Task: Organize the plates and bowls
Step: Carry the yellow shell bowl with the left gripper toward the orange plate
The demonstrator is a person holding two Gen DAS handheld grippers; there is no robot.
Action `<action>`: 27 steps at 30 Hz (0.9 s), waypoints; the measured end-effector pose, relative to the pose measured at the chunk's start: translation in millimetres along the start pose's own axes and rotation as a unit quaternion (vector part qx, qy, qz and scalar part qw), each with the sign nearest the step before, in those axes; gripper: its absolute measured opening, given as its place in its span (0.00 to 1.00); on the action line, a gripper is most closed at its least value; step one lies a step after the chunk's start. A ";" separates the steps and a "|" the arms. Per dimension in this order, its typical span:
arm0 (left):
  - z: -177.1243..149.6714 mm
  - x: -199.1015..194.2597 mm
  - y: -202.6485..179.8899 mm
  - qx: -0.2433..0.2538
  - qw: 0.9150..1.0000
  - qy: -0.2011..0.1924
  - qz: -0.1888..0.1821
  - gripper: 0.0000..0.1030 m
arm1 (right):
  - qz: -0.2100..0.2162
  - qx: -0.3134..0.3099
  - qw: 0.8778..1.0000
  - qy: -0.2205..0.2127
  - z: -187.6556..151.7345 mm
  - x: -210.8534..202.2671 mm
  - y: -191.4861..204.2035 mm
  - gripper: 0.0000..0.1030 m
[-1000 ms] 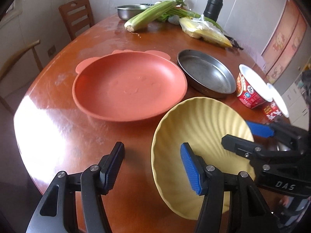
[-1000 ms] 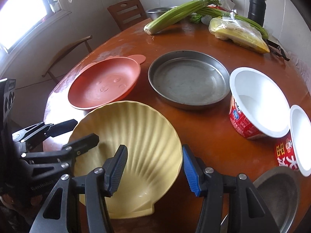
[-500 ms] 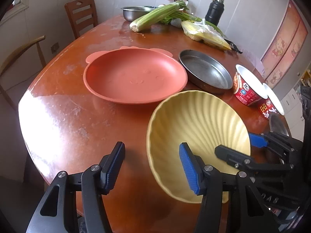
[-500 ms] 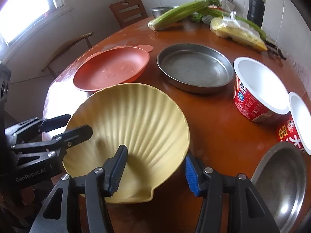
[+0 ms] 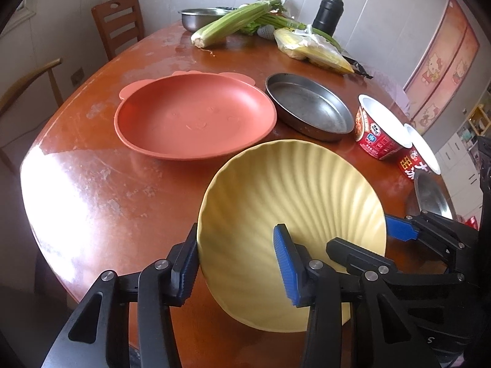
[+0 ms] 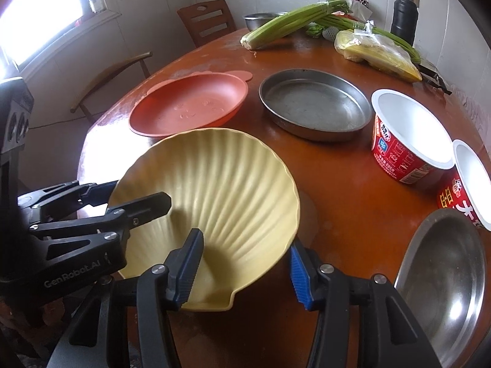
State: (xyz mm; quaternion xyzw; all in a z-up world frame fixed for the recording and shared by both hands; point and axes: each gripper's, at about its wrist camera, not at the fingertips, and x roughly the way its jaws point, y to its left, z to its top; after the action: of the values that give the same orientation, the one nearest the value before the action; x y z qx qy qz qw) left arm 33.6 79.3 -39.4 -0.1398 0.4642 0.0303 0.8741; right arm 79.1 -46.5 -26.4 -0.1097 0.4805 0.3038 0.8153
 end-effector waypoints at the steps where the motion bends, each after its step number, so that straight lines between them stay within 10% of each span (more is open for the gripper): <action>1: 0.2 -0.3 0.1 -0.001 1.000 0.001 -0.002 0.45 | 0.000 0.000 1.000 -0.002 0.0 -1.8 -0.1 0.52; 27: 16.7 -27.2 19.6 -0.021 0.999 -0.034 -0.017 0.45 | 0.007 -0.004 0.999 -0.043 21.4 -24.7 16.0 0.52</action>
State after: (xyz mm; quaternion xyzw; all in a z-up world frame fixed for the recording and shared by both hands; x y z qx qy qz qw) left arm 28.0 104.8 -12.5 -0.1651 0.4314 0.0303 0.8864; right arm 76.1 -33.4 7.4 -0.0967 0.4447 0.3162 0.8324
